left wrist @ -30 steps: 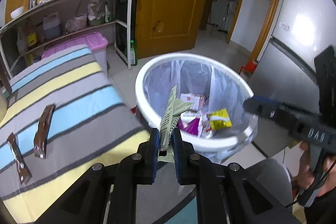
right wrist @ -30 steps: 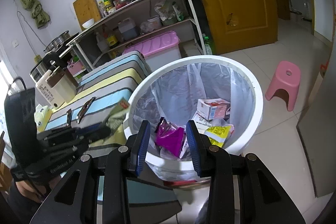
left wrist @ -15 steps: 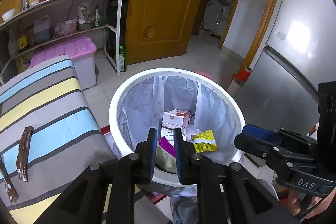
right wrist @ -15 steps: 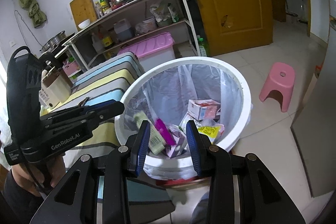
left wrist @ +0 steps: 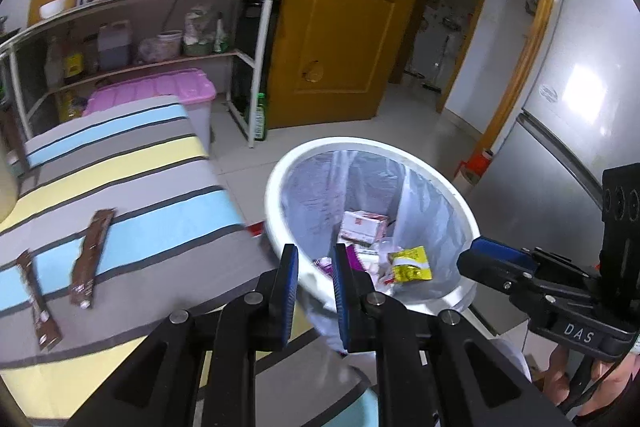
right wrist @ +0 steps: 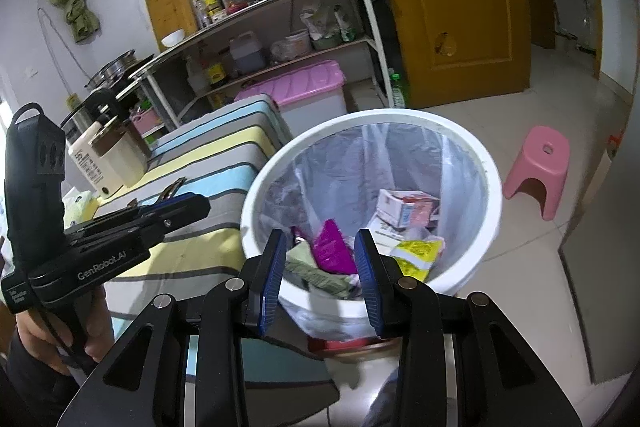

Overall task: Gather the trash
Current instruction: 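Move both tools back to the table toward the two brown chocolate wrappers, then grasp one brown chocolate wrapper with the left tool while the right tool grasps the other, then lift both chocolate wrappers and carry them over the bin, then open both tools over the bin to drop the chocolate wrappers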

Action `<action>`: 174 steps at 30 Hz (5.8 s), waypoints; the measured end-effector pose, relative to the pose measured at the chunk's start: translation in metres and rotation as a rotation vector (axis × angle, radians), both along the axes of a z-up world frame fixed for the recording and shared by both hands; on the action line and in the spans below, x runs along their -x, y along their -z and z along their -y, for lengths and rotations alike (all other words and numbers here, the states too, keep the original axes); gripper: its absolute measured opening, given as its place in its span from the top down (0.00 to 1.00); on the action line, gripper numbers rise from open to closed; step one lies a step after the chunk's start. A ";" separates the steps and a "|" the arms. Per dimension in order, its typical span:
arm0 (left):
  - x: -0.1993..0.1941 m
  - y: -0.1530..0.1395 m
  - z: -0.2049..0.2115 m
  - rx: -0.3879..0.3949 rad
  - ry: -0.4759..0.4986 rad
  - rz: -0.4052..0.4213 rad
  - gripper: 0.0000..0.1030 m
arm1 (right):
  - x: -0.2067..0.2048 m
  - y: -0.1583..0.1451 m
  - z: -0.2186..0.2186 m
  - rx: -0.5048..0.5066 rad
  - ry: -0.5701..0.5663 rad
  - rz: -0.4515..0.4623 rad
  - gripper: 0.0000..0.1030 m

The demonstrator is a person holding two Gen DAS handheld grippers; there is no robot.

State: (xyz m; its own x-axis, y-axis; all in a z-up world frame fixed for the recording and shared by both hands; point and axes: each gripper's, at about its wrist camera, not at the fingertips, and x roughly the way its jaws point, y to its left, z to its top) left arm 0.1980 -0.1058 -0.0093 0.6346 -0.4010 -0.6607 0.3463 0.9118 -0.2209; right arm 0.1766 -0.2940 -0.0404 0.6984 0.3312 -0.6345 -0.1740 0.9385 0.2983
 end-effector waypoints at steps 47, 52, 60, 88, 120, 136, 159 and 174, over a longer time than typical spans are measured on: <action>-0.001 0.042 -0.203 -0.013 -0.547 -0.106 0.82 | -0.035 0.002 -0.146 0.052 -0.258 -0.032 0.60; 0.014 0.038 -0.210 -0.011 -0.552 -0.087 0.82 | -0.042 0.004 -0.173 0.067 -0.298 -0.045 0.60; 0.032 0.033 -0.227 0.012 -0.574 -0.076 0.82 | -0.071 0.018 -0.223 0.063 -0.335 -0.108 0.60; 0.046 0.031 -0.231 0.055 -0.561 -0.073 0.82 | -0.079 0.031 -0.245 0.155 -0.300 -0.088 0.79; 0.045 -0.012 -0.089 0.042 -0.284 -0.010 0.82 | -0.009 -0.015 -0.105 0.051 -0.167 0.019 0.79; -0.001 -0.016 0.001 0.013 -0.102 -0.014 0.82 | -0.024 -0.009 -0.014 0.063 0.002 0.008 0.79; -0.055 0.013 0.055 0.018 0.004 -0.072 0.67 | -0.057 0.016 0.025 0.069 0.087 -0.067 0.77; -0.034 -0.001 0.040 0.025 -0.015 -0.038 0.65 | -0.038 0.007 0.022 0.075 0.087 -0.036 0.69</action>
State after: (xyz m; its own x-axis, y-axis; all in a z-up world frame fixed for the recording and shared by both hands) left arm 0.2319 -0.1462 -0.0086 0.6155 -0.4079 -0.6743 0.3231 0.9110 -0.2562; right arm 0.2147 -0.3162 -0.0477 0.6987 0.2211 -0.6804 -0.0815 0.9695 0.2313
